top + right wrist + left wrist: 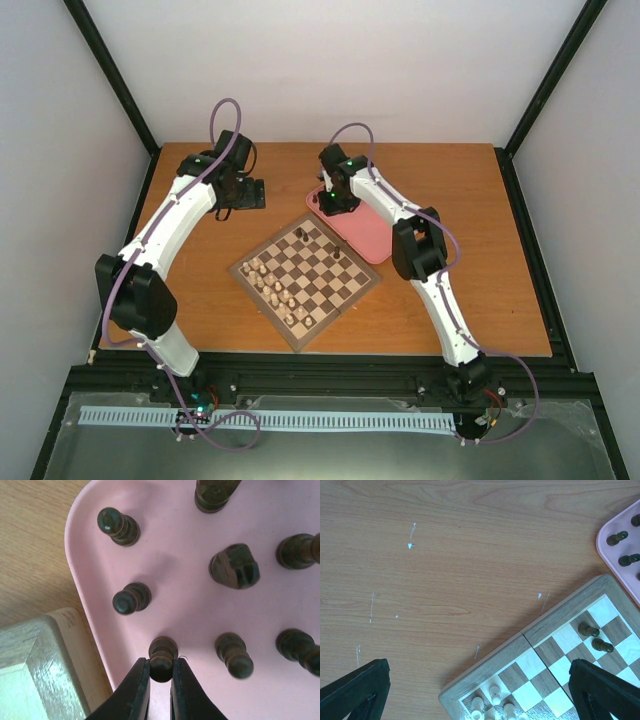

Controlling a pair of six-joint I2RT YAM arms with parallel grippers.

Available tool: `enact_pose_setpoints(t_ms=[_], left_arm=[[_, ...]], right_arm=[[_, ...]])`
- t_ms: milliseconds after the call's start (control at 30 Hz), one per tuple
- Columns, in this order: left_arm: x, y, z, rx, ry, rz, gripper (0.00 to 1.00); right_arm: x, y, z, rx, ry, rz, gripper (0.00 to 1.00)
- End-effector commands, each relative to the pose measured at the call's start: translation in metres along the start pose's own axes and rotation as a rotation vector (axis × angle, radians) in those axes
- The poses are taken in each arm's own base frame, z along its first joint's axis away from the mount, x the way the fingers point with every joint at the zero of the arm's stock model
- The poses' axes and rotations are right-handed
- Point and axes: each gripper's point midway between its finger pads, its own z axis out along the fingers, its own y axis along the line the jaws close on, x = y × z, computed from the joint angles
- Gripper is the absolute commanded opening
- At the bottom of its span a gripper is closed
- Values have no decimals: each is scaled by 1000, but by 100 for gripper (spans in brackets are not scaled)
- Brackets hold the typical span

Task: Set up the chess pieces on the board
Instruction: Pick up the chess piece from the storage box, then place the chess piece on the chessboard.

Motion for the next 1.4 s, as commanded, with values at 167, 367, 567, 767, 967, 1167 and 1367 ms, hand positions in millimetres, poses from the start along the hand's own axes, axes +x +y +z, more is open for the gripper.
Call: enact_pose_setpoints(t_ms=[167,367,567,767,967,1167,1367], left_arm=[[-2,3,-7,8,-14,-4,100],[-3,2,-7,16,-19,-3,100],[-2,0,-6,29,-18,-6,100],[0,1,-8,34,-22,-13,100],[1,3,-11,28,-26,-13,100],[0,4,-12,25,-29,-18,100],[0,5,-11,17,-30,-17,100]], right_arm=[[-8,36,-95,38,-132,-81,6],[37,65,-102,6,-49,-144,6],[81,95,-95,-23,21,-204,6],[91,104,-78,-22,37,-227,6],[89,106,-65,-28,47,-227,6],[89,105,-53,-26,66,-231,6],[87,103,-48,-30,74,-224,6]])
